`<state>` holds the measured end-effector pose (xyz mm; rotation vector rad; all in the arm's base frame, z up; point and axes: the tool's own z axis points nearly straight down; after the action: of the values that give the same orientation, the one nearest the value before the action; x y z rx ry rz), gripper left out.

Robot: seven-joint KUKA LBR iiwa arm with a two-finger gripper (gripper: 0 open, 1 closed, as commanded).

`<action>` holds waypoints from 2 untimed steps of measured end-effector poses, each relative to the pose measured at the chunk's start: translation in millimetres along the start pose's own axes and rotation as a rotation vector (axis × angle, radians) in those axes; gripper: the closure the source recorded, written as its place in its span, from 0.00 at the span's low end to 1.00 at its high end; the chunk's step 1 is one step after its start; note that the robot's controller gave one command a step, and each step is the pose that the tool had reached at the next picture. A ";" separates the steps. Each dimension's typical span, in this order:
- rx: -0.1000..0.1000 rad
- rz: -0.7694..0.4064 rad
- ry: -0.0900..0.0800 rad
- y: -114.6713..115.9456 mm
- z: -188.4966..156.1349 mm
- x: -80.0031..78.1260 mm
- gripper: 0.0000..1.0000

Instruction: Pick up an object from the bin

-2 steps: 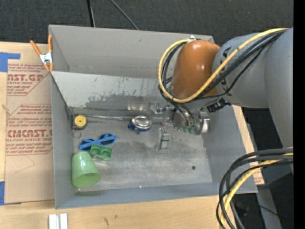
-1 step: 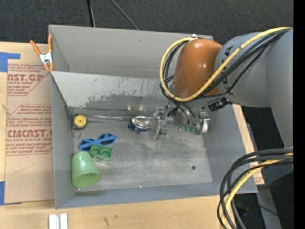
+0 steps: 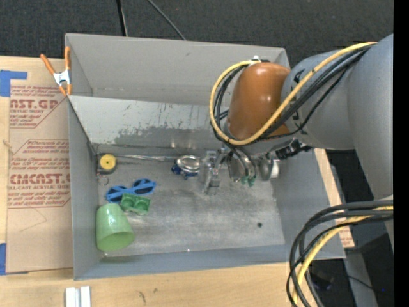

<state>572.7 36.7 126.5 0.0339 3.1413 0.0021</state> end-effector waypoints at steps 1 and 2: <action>0.000 0.000 -0.001 -0.2 -0.4 -0.4 0.00; 0.000 0.034 -0.011 3.7 51.5 -12.8 0.00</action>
Offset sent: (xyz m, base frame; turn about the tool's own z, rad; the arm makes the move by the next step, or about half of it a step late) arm 0.0000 0.0000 0.0000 0.0000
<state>585.6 40.2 74.9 0.0869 3.1295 0.0024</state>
